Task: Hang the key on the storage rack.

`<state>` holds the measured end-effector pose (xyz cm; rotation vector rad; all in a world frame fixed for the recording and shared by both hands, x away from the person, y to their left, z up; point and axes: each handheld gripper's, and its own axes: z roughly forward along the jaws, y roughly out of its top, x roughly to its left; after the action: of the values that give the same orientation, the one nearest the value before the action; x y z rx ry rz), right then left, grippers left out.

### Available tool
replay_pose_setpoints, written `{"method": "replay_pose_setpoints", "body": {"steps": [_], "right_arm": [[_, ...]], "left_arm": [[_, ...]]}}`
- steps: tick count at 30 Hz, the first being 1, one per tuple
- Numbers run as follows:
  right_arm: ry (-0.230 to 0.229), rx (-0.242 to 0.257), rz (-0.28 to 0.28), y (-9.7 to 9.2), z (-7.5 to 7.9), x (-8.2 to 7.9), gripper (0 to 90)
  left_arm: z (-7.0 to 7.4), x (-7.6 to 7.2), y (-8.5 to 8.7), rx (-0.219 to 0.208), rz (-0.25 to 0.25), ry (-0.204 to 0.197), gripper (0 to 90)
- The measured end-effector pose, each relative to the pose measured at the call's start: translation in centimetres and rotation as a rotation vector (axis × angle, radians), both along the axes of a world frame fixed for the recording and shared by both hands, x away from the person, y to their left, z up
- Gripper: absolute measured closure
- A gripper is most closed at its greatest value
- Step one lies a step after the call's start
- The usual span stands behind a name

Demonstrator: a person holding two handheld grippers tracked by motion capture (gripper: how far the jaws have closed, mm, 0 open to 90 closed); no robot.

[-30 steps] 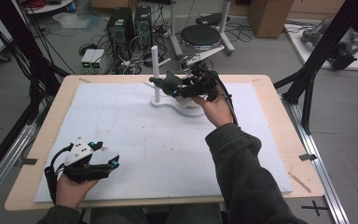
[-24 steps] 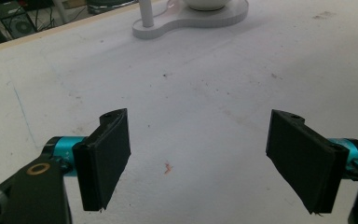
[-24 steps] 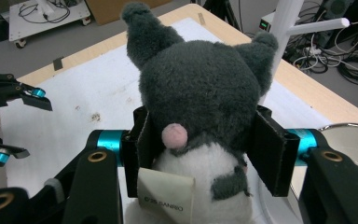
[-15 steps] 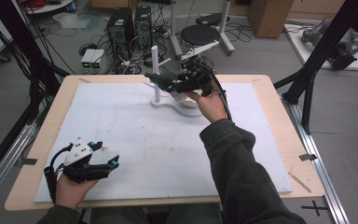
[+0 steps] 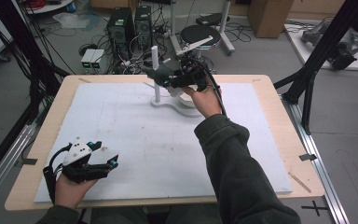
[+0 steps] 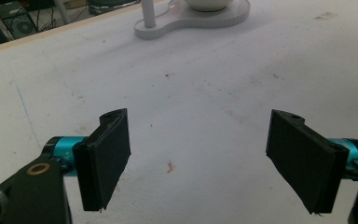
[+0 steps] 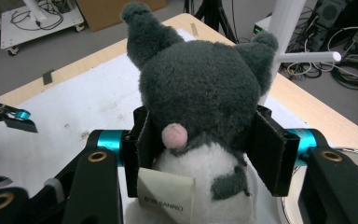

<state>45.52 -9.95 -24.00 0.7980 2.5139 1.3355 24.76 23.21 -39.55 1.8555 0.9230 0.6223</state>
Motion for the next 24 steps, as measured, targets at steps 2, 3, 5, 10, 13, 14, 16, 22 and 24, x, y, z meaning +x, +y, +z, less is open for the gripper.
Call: {"method": "replay_pose_setpoints", "body": {"steps": [2, 3, 5, 10, 13, 14, 16, 22, 24], "right_arm": [[0.006, -0.003, -0.011, 0.1, -0.2, 0.2, 45.9], [0.009, -0.003, -0.015, 0.1, -0.4, 0.5, 45.9], [0.018, -0.005, -0.024, 0.1, -0.5, 0.7, 45.9], [0.029, -0.011, -0.033, 0.2, -0.9, 1.1, 45.9], [0.039, -0.021, -0.042, 0.2, -1.3, 1.4, 45.9], [0.042, -0.021, -0.045, 0.1, -1.4, 1.5, 45.9], [0.048, -0.022, -0.045, 0.1, -1.6, 1.5, 45.8], [0.057, -0.031, -0.052, 0.0, -2.2, 1.9, 45.9], [0.068, -0.036, -0.056, 0.2, -2.3, 2.0, 45.8]], "left_arm": [[0.0, 0.0, 0.0, -0.002, 0.001, -0.001, 22.0], [0.0, 0.0, 0.0, -0.002, 0.001, -0.001, 22.0], [0.0, 0.0, 0.0, -0.001, 0.001, -0.001, 22.0], [0.0, 0.0, 0.0, 0.002, 0.000, 0.000, 22.0], [0.0, 0.0, 0.0, 0.003, 0.000, 0.000, 22.0], [0.0, 0.0, 0.0, 0.002, 0.001, -0.002, 22.0], [0.0, 0.0, 0.0, 0.003, -0.002, -0.001, 22.0], [0.0, 0.0, 0.0, 0.003, 0.000, 0.000, 22.0], [0.0, 0.0, 0.0, 0.003, 0.000, 0.000, 22.0]]}}
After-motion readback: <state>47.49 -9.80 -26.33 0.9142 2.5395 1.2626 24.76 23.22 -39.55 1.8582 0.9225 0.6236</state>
